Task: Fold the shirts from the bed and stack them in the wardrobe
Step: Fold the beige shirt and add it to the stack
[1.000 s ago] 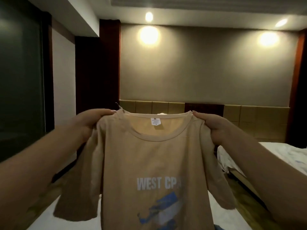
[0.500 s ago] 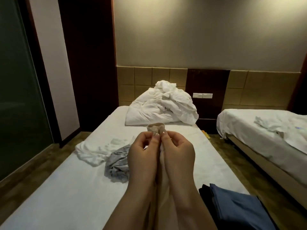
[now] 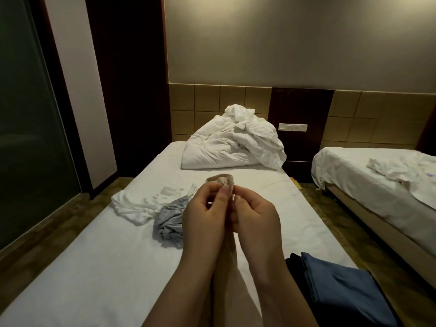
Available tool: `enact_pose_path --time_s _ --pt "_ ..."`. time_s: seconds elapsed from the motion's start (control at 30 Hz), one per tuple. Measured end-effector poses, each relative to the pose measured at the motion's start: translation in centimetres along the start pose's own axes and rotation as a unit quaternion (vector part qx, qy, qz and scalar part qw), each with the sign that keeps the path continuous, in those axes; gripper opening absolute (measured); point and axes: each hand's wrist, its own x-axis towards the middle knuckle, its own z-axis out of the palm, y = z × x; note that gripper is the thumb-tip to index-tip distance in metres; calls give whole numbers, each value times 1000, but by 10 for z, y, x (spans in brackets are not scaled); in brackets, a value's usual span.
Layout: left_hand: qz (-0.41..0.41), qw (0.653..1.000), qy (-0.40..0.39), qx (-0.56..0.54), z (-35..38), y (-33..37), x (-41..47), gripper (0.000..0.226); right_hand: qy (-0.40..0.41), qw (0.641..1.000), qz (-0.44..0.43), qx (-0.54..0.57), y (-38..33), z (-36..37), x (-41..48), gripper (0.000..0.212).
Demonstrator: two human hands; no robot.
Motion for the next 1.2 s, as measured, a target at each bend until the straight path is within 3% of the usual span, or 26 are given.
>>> enact_pose_path --time_s 0.1,0.23,0.3,0.37,0.43,0.5,0.57,0.63,0.73,0.83,0.97,1.2 --pt "-3 1000 -20 -3 -1 1 -2 5 -6 1000 13 27 5 1 0 25" --pt "-3 999 -34 -27 -5 -2 -3 16 -44 994 54 84 4 -2 -1 24" --pt "1 998 -55 -37 -6 -3 -5 17 -48 997 50 31 -1 -10 0 18" --pt "2 996 -79 -48 -8 -3 -6 17 -18 996 12 -87 -4 -20 6 11" --pt "7 994 -93 -49 -12 0 0 18 13 977 -34 -212 -7 -30 15 17" --pt "26 991 -126 -46 -16 7 11 20 -5 968 -111 -225 -12 -36 26 17" --pt "56 983 -172 -29 -18 19 26 21 -87 953 -184 -226 -19 -40 43 30" --pt "71 976 -206 -19 -18 36 43 20 -155 933 -203 -254 -32 -42 59 41" --pt "77 968 -234 -40 -19 62 70 17 -136 944 -218 -209 -52 -45 80 57" --pt "117 961 -252 -16 -22 86 89 12 -106 950 -238 -170 -77 -48 95 51" --pt "165 953 -248 58 -27 97 99 22 -98 933 -284 -197 -107 -50 108 36" --pt "141 954 -237 115 -32 69 90 17 -109 916 -296 -248 -129 -57 116 17"
